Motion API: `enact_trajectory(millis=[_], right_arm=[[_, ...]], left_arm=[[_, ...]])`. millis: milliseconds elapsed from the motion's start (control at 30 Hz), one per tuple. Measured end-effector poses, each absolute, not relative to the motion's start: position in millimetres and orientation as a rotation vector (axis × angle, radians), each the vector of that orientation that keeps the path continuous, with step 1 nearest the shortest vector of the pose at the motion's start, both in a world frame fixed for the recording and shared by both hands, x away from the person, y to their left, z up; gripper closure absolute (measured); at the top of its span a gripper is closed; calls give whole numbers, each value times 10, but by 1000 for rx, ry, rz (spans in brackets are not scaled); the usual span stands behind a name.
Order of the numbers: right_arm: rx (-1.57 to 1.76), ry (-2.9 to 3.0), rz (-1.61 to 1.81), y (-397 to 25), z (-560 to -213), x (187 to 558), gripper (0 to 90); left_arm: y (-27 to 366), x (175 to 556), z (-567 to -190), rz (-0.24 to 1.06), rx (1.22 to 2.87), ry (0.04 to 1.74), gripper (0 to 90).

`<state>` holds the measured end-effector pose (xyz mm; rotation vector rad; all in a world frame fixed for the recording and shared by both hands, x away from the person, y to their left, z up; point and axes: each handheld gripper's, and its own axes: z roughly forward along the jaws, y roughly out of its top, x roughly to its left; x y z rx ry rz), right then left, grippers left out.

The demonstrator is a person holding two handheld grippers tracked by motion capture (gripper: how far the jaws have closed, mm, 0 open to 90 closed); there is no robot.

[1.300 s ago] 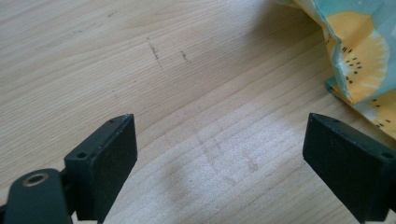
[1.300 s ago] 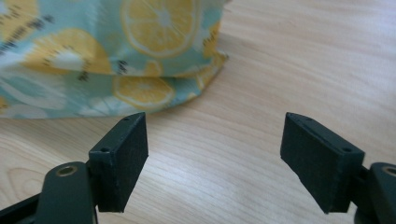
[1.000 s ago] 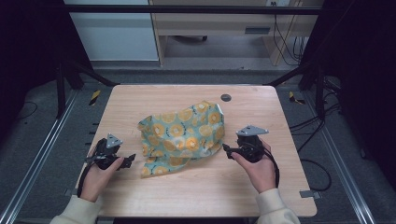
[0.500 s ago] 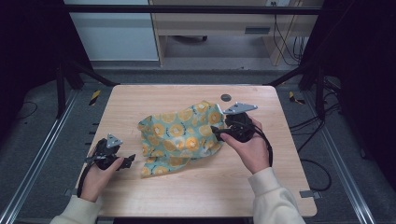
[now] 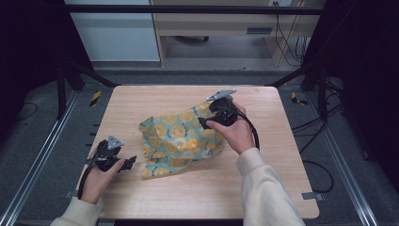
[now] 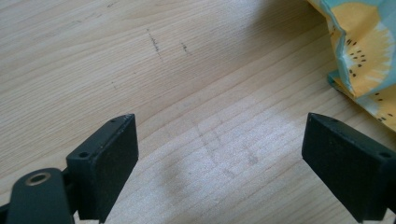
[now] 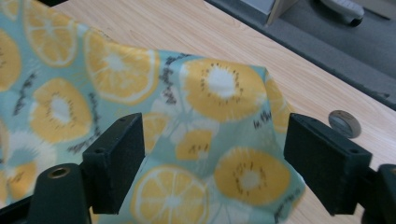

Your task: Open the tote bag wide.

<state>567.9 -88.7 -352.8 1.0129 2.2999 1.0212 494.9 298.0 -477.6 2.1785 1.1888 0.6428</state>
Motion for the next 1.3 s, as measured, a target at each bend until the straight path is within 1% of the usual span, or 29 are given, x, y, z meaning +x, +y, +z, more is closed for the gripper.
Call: enact_trajectory(millis=[33, 67, 100, 200, 233, 300, 333, 367, 433, 467, 500, 533, 567, 667, 700, 733, 767, 900, 933, 967, 1000, 1100, 1133, 1167, 1233, 1267, 1300], right_arm=[[1021, 2314, 1029, -855, -3555, 5787, 174], [1021, 2314, 1029, -855, -3555, 5787, 174], [1036, 2326, 1020, -846, -3581, 5878, 162], [1045, 2337, 1024, -836, -3609, 5939, 168], [1038, 2354, 1025, -827, -3627, 5962, 320], [1011, 2368, 1037, -825, -3636, 5960, 485], [1011, 2368, 1037, -825, -3636, 5960, 485], [975, 2370, 1025, -833, -3641, 5938, 698], [963, 2386, 1012, -840, -3643, 5914, 819], [963, 2386, 1012, -840, -3643, 5914, 819], [954, 2385, 1036, -853, -3624, 5874, 882], [954, 2385, 1036, -853, -3624, 5874, 882], [938, 2376, 1068, -870, -3578, 5807, 900], [919, 2370, 1099, -876, -3526, 5724, 900], [887, 2362, 1143, -885, -3463, 5604, 900], [887, 2362, 1143, -885, -3463, 5604, 900], [850, 2351, 1170, -895, -3403, 5463, 900], [785, 2318, 1243, -954, -3308, 5143, 900], [785, 2318, 1243, -954, -3308, 5143, 900], [761, 2307, 1288, -991, -3284, 4979, 900], [753, 2299, 1304, -1011, -3275, 4898, 900], [731, 2285, 1361, -1070, -3278, 4661, 900], [731, 2285, 1361, -1070, -3278, 4661, 900], [720, 2282, 1383, -1098, -3314, 4514, 900], [701, 2287, 1385, -1107, -3385, 4382, 900], [701, 2287, 1385, -1107, -3385, 4382, 900], [696, 2295, 1395, -1118, -3481, 4277, 900]], left_arm=[[2984, 4950, -4776, 640, 2179, 1188, 105], [2984, 4950, -4776, 640, 2179, 1188, 105], [2984, 4953, -4777, 638, 2179, 1186, 105], [2979, 4957, -4778, 636, 2181, 1184, 106], [2973, 4958, -4776, 637, 2180, 1178, 106], [2966, 4957, -4775, 633, 2183, 1175, 107], [2966, 4957, -4775, 633, 2183, 1175, 107], [2961, 4956, -4774, 632, 2187, 1171, 108], [2958, 4955, -4775, 634, 2186, 1173, 108], [2958, 4955, -4775, 634, 2186, 1173, 108], [2960, 4954, -4774, 632, 2187, 1174, 108], [2960, 4954, -4774, 632, 2187, 1174, 108], [2962, 4955, -4775, 629, 2188, 1177, 109], [2965, 4957, -4777, 627, 2187, 1179, 111], [2966, 4960, -4778, 628, 2189, 1181, 112], [2966, 4960, -4778, 628, 2189, 1181, 112], [2966, 4962, -4779, 626, 2189, 1181, 112], [2973, 4959, -4772, 627, 2192, 1183, 116], [2973, 4959, -4772, 627, 2192, 1183, 117], [2976, 4959, -4769, 624, 2192, 1185, 119], [2976, 4959, -4769, 624, 2192, 1185, 124], [2981, 4950, -4756, 612, 2189, 1189, 137], [2981, 4950, -4756, 612, 2189, 1189, 140], [2984, 4934, -4733, 611, 2179, 1182, 146], [2990, 4921, -4703, 618, 2175, 1177, 162], [2990, 4921, -4703, 618, 2175, 1177, 168], [2993, 4910, -4677, 620, 2168, 1173, 177]])
